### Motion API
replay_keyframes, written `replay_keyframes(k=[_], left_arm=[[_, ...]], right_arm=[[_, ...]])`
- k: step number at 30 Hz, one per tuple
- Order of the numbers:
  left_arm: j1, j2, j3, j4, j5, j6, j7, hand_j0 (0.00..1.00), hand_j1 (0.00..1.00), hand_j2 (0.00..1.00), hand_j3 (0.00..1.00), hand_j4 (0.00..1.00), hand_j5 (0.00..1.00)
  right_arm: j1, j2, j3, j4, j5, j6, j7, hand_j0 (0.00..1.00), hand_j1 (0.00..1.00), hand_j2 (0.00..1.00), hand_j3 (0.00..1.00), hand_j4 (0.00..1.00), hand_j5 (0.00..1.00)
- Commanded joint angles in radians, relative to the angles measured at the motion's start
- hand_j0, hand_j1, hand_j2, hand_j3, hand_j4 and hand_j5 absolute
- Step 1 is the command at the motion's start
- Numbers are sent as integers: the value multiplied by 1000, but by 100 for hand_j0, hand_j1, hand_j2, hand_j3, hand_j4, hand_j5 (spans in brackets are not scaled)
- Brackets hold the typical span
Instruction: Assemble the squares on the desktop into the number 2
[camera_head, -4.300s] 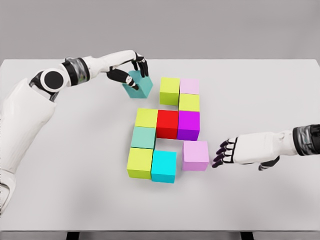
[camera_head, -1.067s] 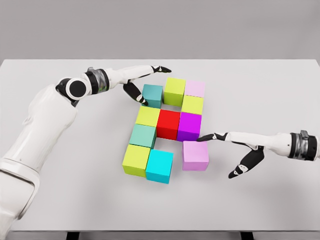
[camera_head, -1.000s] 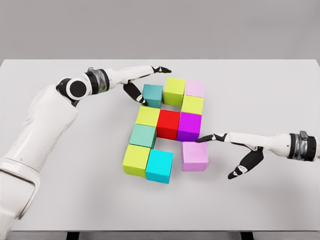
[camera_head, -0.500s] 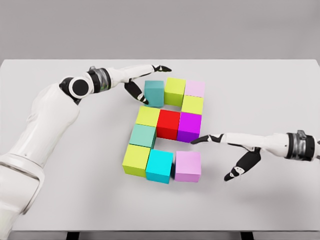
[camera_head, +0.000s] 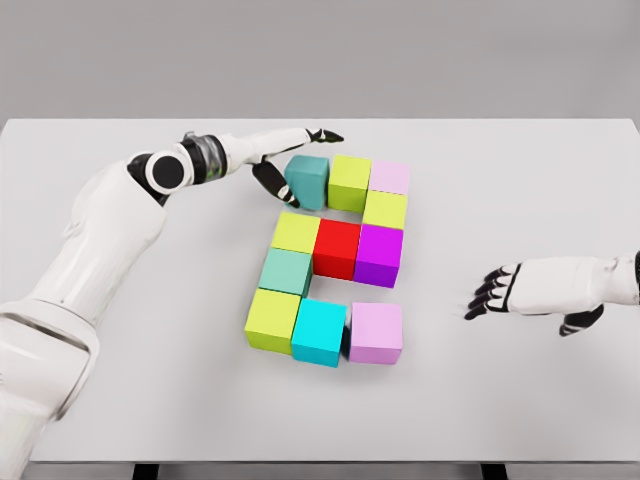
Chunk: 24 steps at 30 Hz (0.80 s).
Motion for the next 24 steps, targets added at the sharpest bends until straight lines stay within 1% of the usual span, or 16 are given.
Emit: replay_keyframes(k=[1,4,6,24], left_arm=[[0,-7,2,20,-1,2,1,100,100,100,100,100,100],[-5,-16,4,21,-2,2,1,100,100,100,100,100,100],[-9,-15,4,20,-2,0,1,100,100,100,100,100,100],[-23,-18,7,18,-2,-2,1,100,100,100,100,100,100]], right_arm=[[0,26,-4,-11,77,3,0,100,100,100,100,100,100],[6,77,-2,-17,77,3,0,100,100,100,100,100,100],[6,90,-1,-20,77,3,0,100,100,100,100,100,100],[9,158,40,-46,79,3,0,100,100,100,100,100,100]])
